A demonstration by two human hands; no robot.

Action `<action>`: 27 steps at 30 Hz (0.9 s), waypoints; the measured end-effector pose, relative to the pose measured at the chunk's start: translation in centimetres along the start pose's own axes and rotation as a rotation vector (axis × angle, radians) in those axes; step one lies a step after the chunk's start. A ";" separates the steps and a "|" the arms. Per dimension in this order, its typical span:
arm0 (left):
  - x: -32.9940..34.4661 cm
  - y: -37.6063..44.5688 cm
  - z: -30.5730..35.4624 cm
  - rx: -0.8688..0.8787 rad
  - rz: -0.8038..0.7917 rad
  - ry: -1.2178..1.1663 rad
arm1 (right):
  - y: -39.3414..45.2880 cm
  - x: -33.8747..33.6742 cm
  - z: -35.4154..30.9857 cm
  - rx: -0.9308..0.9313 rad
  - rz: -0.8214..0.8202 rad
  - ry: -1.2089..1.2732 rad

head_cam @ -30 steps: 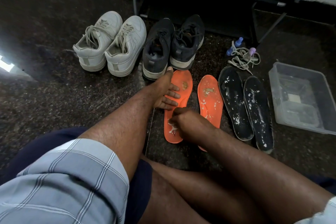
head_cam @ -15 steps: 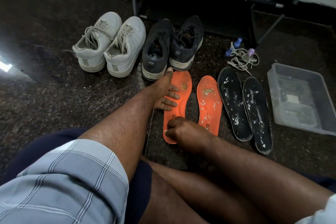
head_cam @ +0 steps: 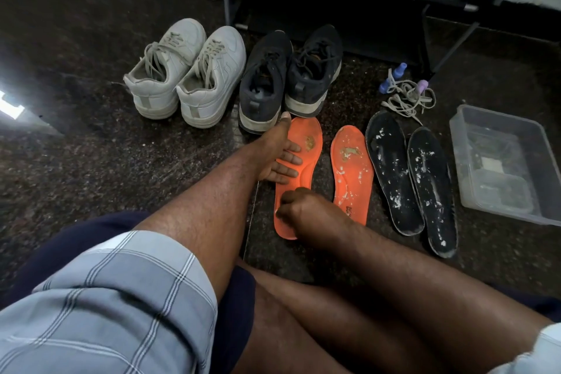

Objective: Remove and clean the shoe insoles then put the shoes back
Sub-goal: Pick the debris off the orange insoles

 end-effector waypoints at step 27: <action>0.0 0.2 0.0 0.002 -0.012 -0.006 | -0.9 -0.7 1.1 0.056 -0.051 0.061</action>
Point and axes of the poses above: each hand's wrist, its own y-axis towards the middle knuckle, its own x-axis out of the palm, z = x × y, the point moved 5 cm from there along y, towards the middle knuckle, and after that the axes turned 5 degrees about -z, right-handed, at the moved point
